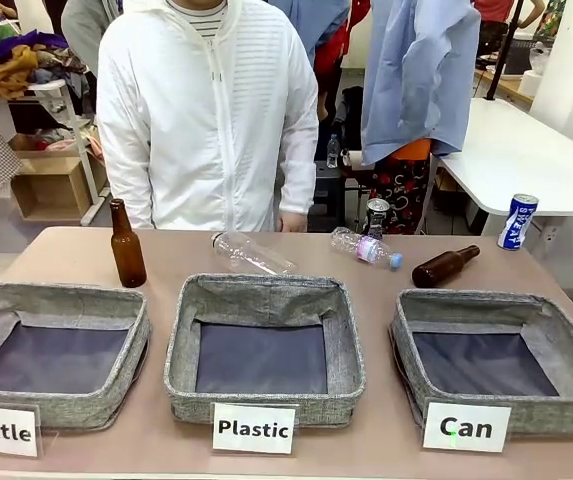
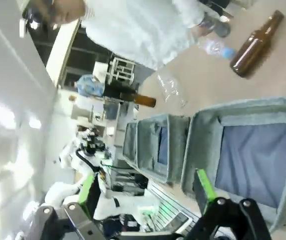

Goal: Sort the can waste into the basket.
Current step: Pick up the can waste from the table and place it in the right Fabric basket.

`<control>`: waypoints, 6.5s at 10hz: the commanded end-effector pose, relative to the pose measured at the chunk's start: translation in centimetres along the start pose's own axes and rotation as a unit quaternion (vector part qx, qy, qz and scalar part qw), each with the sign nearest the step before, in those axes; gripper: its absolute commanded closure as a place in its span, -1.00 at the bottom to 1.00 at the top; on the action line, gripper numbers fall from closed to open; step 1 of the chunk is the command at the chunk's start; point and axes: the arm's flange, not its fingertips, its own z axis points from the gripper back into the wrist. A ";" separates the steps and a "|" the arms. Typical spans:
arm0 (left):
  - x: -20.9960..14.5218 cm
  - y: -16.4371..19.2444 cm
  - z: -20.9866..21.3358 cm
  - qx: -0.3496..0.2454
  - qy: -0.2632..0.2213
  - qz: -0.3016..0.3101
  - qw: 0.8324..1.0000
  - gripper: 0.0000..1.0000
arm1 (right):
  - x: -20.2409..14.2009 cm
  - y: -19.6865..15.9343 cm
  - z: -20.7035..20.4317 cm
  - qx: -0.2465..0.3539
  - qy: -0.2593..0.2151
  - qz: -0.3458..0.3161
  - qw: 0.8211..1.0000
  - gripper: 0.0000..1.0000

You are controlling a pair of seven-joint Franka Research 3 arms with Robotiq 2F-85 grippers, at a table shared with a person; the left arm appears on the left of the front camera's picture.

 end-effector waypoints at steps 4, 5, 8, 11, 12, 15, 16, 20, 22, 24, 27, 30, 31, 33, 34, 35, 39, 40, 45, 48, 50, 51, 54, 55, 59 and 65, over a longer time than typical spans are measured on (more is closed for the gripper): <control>1.9 1.5 -4.6 -0.045 -0.029 0.038 0.998 -1.00 | 2.0 -3.1 0.6 0.022 -0.041 -0.048 0.998 -1.00; 1.9 1.5 -4.6 -0.045 -0.029 0.038 0.998 -1.00 | 2.0 -3.1 0.6 0.022 -0.041 -0.048 0.998 -1.00; 1.9 1.5 -4.6 -0.045 -0.029 0.038 0.998 -1.00 | 2.0 -3.1 0.6 0.022 -0.041 -0.048 0.998 -1.00; 1.9 1.5 -4.6 -0.045 -0.029 0.038 0.998 -1.00 | 2.3 -3.3 0.4 0.019 -0.039 -0.053 0.998 -1.00; 1.9 1.5 -4.6 -0.045 -0.029 0.038 0.998 -1.00 | 3.5 -0.5 -3.1 -0.052 -0.025 0.032 0.998 -1.00; 1.9 1.5 -4.6 -0.045 -0.029 0.038 0.998 -1.00 | 7.6 3.1 -12.1 -0.117 0.015 0.110 0.987 -1.00; 1.9 1.5 -4.6 -0.045 -0.029 0.038 0.998 -1.00 | 8.0 2.8 -10.6 -0.123 0.002 0.104 0.987 -1.00; 1.9 1.5 -4.6 -0.045 -0.029 0.038 0.998 -1.00 | 2.5 -0.6 4.1 -0.058 -0.052 0.147 0.986 -1.00; 1.9 1.5 -4.6 -0.045 -0.029 0.038 0.998 -1.00 | 0.2 -3.6 7.2 -0.043 -0.095 0.124 0.987 -1.00; 1.9 1.5 -4.6 -0.045 -0.029 0.038 0.998 -1.00 | -0.2 -5.7 7.5 -0.034 -0.126 0.085 0.988 -1.00; 1.9 1.5 -4.6 -0.045 -0.029 0.038 0.998 -1.00 | 0.5 -4.8 6.0 -0.043 -0.115 0.094 0.988 -1.00; 1.9 1.5 -4.6 -0.045 -0.029 0.038 0.998 -1.00 | 2.5 1.0 -1.2 -0.118 -0.053 0.176 0.976 -1.00; 1.9 1.5 -4.6 -0.045 -0.029 0.038 0.998 -1.00 | 3.7 3.0 -4.9 -0.151 -0.043 0.194 0.968 -1.00; 1.9 1.5 -4.6 -0.045 -0.029 0.038 0.998 -1.00 | 5.2 5.7 -12.3 -0.201 -0.038 0.258 0.944 -1.00; 1.9 1.5 -4.6 -0.045 -0.029 0.038 0.998 -1.00 | 5.6 6.3 -16.0 -0.228 -0.042 0.298 0.926 -1.00; 1.9 1.5 -4.6 -0.045 -0.029 0.038 0.998 -1.00 | 6.2 6.2 -20.3 -0.252 -0.031 0.342 0.905 -1.00; 1.9 1.5 -4.6 -0.045 -0.029 0.038 0.998 -1.00 | 9.1 3.1 -31.0 -0.304 0.008 0.454 0.838 -1.00; 1.9 1.5 -4.6 -0.045 -0.029 0.038 0.998 -1.00 | 9.3 1.8 -32.6 -0.307 0.051 0.458 0.833 -1.00; 1.9 1.5 -4.6 -0.045 -0.029 0.038 0.998 -1.00 | 8.2 3.2 -31.5 -0.308 0.040 0.440 0.842 -1.00; 0.3 -1.2 0.4 -0.036 0.035 0.016 0.999 -1.00 | 13.9 0.0 -32.4 -0.260 0.047 0.445 0.856 -1.00; -2.2 -1.4 7.4 -0.075 0.058 0.019 0.995 -1.00 | 16.5 -2.9 -32.7 -0.240 0.074 0.478 0.842 -1.00; -3.1 -1.1 9.9 -0.102 0.050 0.019 0.993 -1.00 | 17.7 -4.1 -33.1 -0.224 0.077 0.490 0.839 -1.00; -5.0 0.5 15.1 -0.229 0.021 0.025 0.973 -1.00 | 20.5 -8.6 -35.7 -0.197 0.078 0.531 0.820 -1.00; -5.4 0.4 16.3 -0.260 0.014 0.011 0.965 -1.00 | 21.4 -9.7 -36.3 -0.183 0.064 0.532 0.824 -1.00; -5.5 1.5 17.2 -0.293 0.013 0.012 0.956 -1.00 | 21.7 -12.5 -38.1 -0.159 0.083 0.540 0.823 -1.00; -2.7 0.8 13.8 -0.257 0.050 0.048 0.964 -1.00 | 21.1 -14.0 -41.2 -0.127 0.068 0.541 0.828 -1.00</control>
